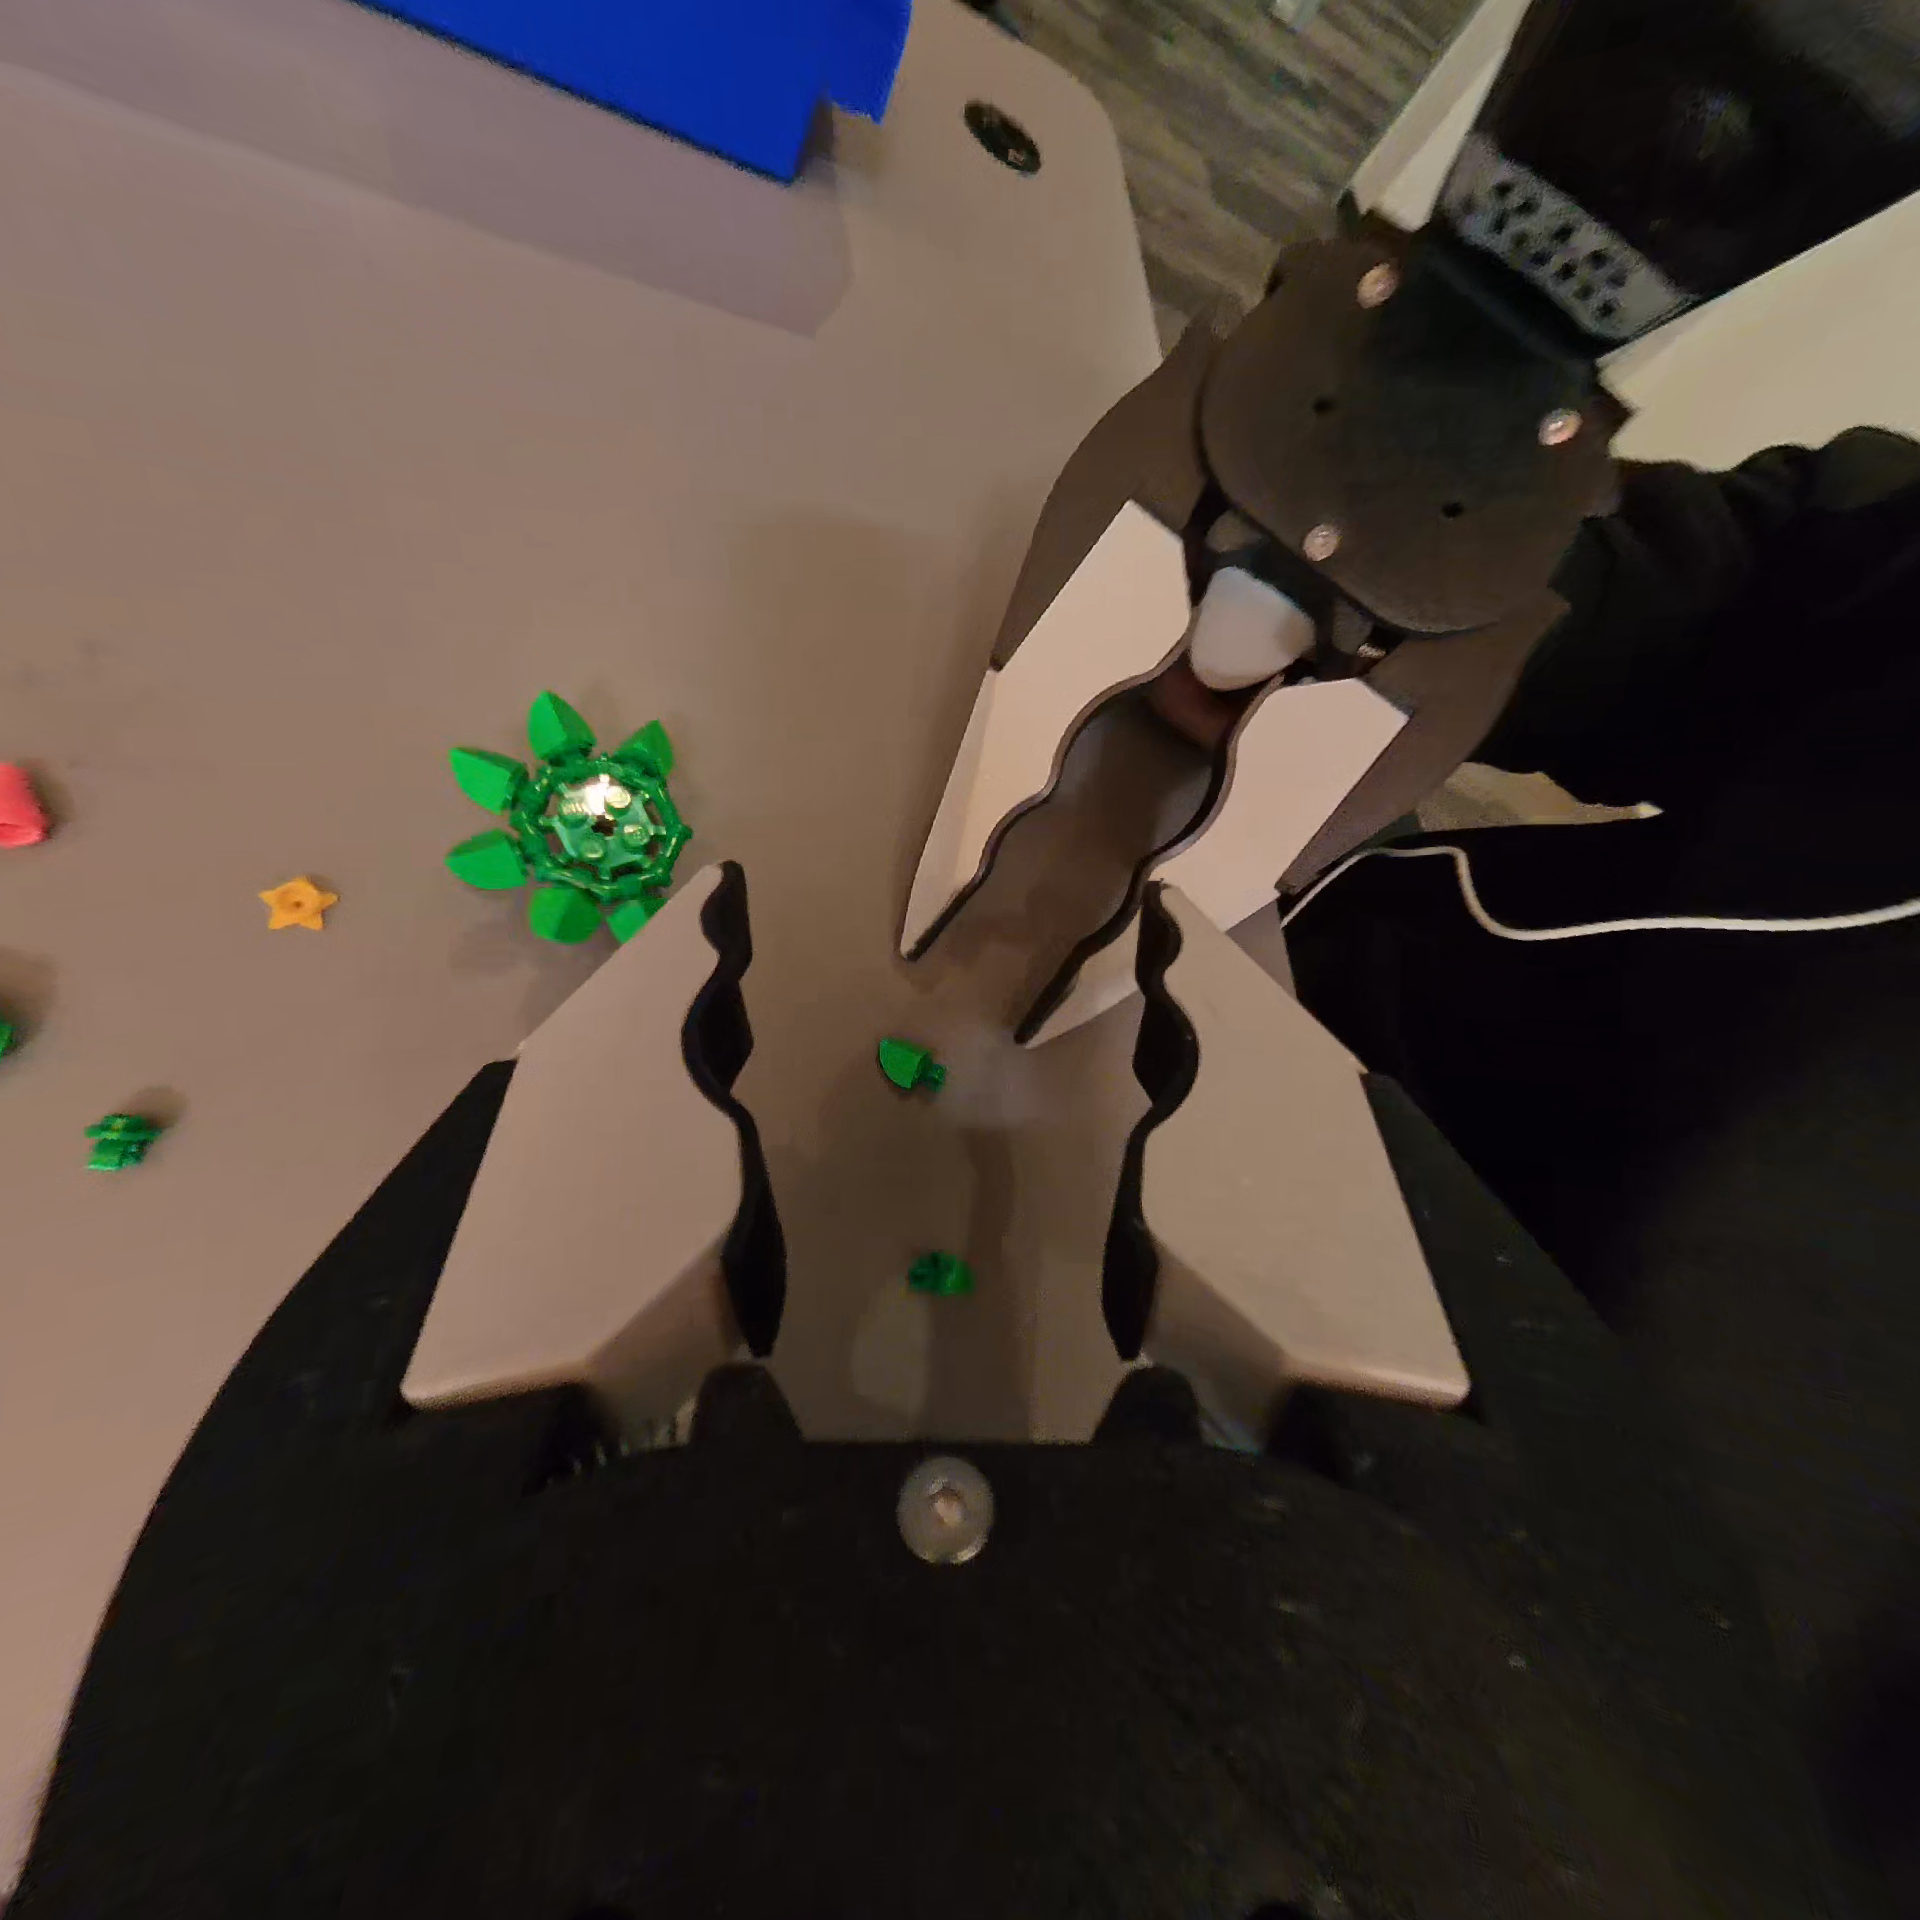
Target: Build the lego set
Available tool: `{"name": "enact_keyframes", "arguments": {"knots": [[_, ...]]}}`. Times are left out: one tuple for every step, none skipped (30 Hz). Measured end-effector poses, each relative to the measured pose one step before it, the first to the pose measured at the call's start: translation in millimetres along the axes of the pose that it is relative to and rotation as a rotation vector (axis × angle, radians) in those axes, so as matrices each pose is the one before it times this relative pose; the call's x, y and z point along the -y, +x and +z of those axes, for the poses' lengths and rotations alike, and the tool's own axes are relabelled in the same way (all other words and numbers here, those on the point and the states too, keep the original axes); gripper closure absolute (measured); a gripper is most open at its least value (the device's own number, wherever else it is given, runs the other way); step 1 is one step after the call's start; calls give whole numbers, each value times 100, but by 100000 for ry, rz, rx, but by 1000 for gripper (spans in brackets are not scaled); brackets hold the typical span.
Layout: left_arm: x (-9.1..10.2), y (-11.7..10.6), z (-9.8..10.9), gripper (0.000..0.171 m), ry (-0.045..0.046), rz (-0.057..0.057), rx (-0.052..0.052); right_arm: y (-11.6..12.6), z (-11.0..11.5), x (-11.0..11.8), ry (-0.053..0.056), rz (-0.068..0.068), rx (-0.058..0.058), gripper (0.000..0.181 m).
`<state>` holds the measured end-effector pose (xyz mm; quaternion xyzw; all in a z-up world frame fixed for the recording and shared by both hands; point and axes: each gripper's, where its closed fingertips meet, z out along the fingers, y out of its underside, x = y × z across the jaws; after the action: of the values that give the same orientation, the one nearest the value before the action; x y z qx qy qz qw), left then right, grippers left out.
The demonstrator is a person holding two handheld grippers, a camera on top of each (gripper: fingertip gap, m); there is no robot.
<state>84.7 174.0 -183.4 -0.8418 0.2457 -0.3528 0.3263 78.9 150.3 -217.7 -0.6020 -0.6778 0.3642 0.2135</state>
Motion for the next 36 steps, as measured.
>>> {"name": "enact_keyframes", "arguments": {"knots": [[429,15,-596,103,2550,107,-410,22,-47,72,359,-431,1116,151],[544,-115,-692,107,3152,198,190,109,-65,110,521,-575,583,150],[555,-299,-716,110,3234,174,1257,72,-16,129,472,-845,787,150],[469,-430,-651,111,2895,238,2122,80,17,114,227,-1128,527,149],[281,-373,-526,112,1730,221,2097,98,58,82,-23,-1352,341,148],[48,-148,-385,112,438,48,1220,9,87,64,-249,-1492,704,148],[-169,25,-255,112,-687,-148,497,-66,111,74,-216,-1944,938,148],[-328,132,-158,112,-1192,56,364,-68,121,125,-36,-2667,741,148],[-443,153,-65,113,-1374,462,562,-100,141,138,4,-3493,854,148],[-574,188,7,117,-1737,547,481,-169,139,135,-21,-4241,1452,149],[-639,293,102,119,-2063,381,-43,-275,115,148,124,-4714,2617,149],[-683,283,180,120,-2302,58,-12,-421,65,158,472,-4881,4147,149],[-679,256,230,121,-2479,64,265,-265,-14,151,726,-4141,3811,149],[-648,251,293,122,-2512,324,438,207,-36,125,686,-2365,1391,147],[-653,282,331,122,-2842,586,361,264,-16,42,290,-681,1449,145],[-604,183,353,122,-2957,667,1077,193,26,-15,-227,540,2057,143],[-479,16,357,122,-2508,1047,2216,45,55,-66,-606,779,2314,140],[-318,2,312,122,-1653,1431,2405,-105,83,-75,-799,276,2255,139],[-188,-35,262,122,-1059,1201,2402,-122,105,-106,-918,-423,1362,139],[-94,-51,196,123,-604,804,2069,-168,109,-129,-1058,-935,680,139],[9,-47,127,124,-28,494,1518,-185,98,-162,-1130,-1345,281,141],[68,-56,65,124,374,264,1051,-159,79,-177,-1114,-1389,-411,144],[83,-45,-3,124,544,89,475,-111,51,-194,-1142,-853,-752,146],[30,-30,-40,124,345,-109,-85,-184,-4,-113,-419,-323,-228,147],[-11,-86,-81,124,160,-222,97,-242,-69,-49,60,165,408,151],[-49,-116,-78,124,129,-223,194,-44,-61,-53,40,701,-523,151],[-59,-68,-74,124,98,-295,-134,-16,-84,-13,291,563,-524,152],[-99,-72,-27,125,-100,-442,-40,-79,-111,99,951,634,279,152],[-128,-105,8,126,-347,-352,229,19,-134,194,1446,1000,125,153],[-138,-85,47,127,-429,35,495,132,-108,166,1199,1064,-80,154],[-130,-81,83,127,-549,359,748,147,-65,114,705,660,210,153],[-133,-47,95,127,-572,541,727,216,-4,62,271,-190,30,152],[-80,-19,106,127,-414,447,583,186,74,70,-21,-1001,335,150],[-48,1,102,127,-262,369,251,80,145,118,-108,-1183,1186,147],[-8,-35,114,127,-53,228,286,2,203,102,-419,-703,1818,144],[27,-88,95,127,191,-5,230,-132,222,13,-951,-276,2494,143]]}}
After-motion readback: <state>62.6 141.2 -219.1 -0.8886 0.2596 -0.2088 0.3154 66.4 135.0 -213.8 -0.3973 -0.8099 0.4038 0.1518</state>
